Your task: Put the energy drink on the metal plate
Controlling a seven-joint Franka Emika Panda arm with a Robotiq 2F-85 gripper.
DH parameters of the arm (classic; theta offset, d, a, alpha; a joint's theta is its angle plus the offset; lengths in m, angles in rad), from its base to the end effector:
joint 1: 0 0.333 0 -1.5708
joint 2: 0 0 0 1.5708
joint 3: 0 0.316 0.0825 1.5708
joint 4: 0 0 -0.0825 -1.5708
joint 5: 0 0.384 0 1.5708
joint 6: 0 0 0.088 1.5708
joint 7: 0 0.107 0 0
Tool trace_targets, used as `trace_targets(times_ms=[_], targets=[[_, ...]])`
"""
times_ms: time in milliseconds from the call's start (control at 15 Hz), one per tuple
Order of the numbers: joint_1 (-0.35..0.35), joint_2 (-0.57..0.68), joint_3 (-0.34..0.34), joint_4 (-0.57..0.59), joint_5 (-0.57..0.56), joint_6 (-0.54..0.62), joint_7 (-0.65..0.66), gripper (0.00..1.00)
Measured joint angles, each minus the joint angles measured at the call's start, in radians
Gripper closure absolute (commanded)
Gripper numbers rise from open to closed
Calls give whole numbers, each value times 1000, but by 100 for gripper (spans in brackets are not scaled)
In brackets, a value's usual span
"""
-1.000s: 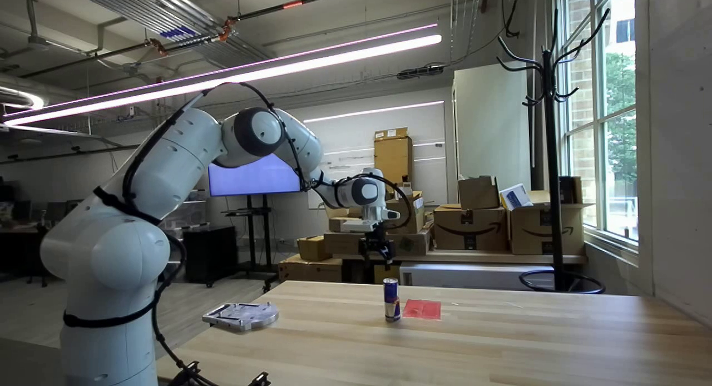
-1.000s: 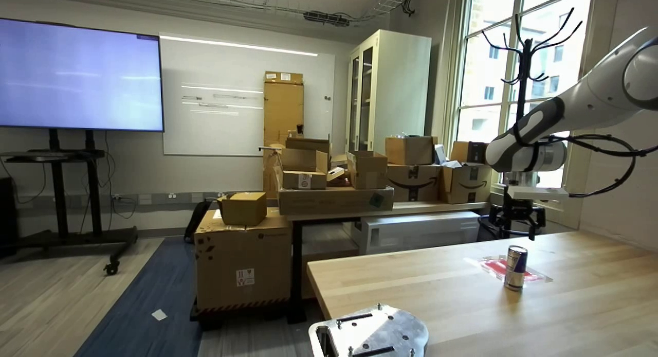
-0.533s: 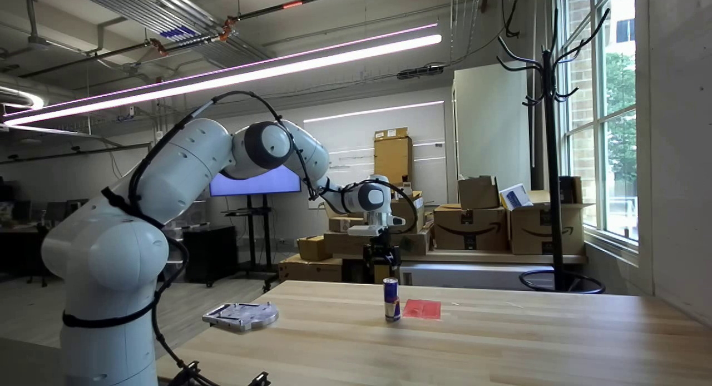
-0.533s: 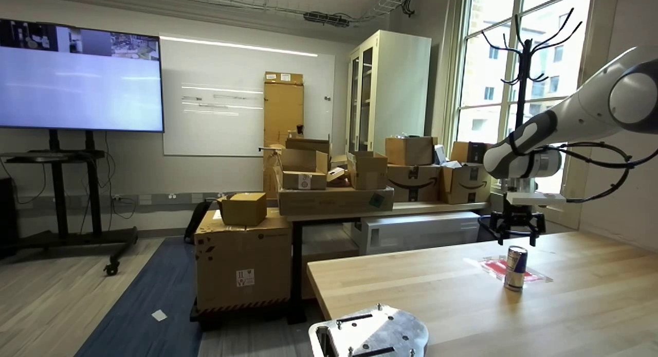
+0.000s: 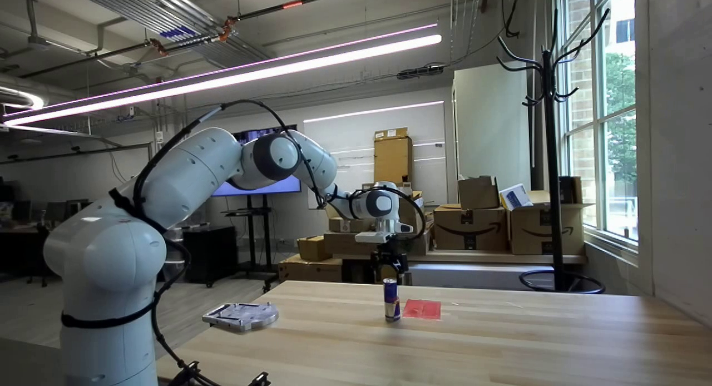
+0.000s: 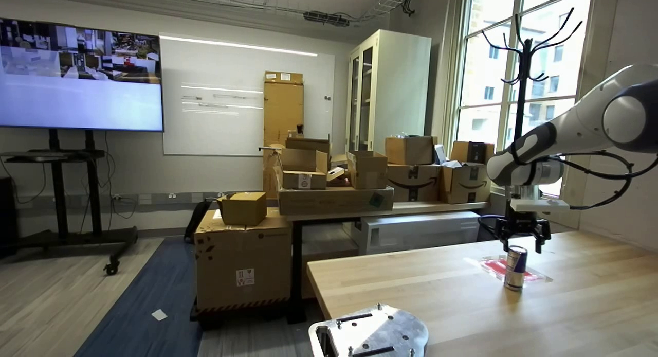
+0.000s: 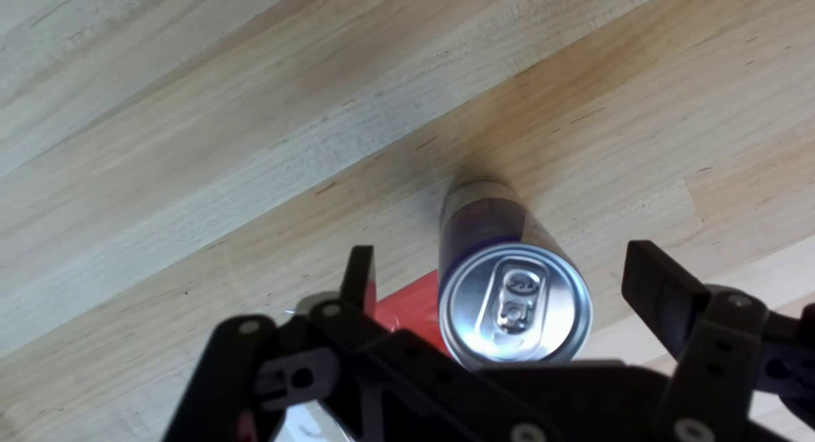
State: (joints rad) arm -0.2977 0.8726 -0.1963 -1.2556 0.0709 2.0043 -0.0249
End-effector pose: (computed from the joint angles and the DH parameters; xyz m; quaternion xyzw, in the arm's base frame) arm 0.6694 -0.3151 0.2305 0.9732 -0.2186 -0.0640 0.0301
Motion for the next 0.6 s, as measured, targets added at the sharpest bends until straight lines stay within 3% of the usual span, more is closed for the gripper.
trace_targets(times_ms=[333,400,467,600], targets=[[-7,40,2,51,0,-21,0,0],[-7,47,3,60,0,-25,0,9],[-7,53,4,68,0,-27,0,28],[-7,64,4,82,0,-35,0,44]])
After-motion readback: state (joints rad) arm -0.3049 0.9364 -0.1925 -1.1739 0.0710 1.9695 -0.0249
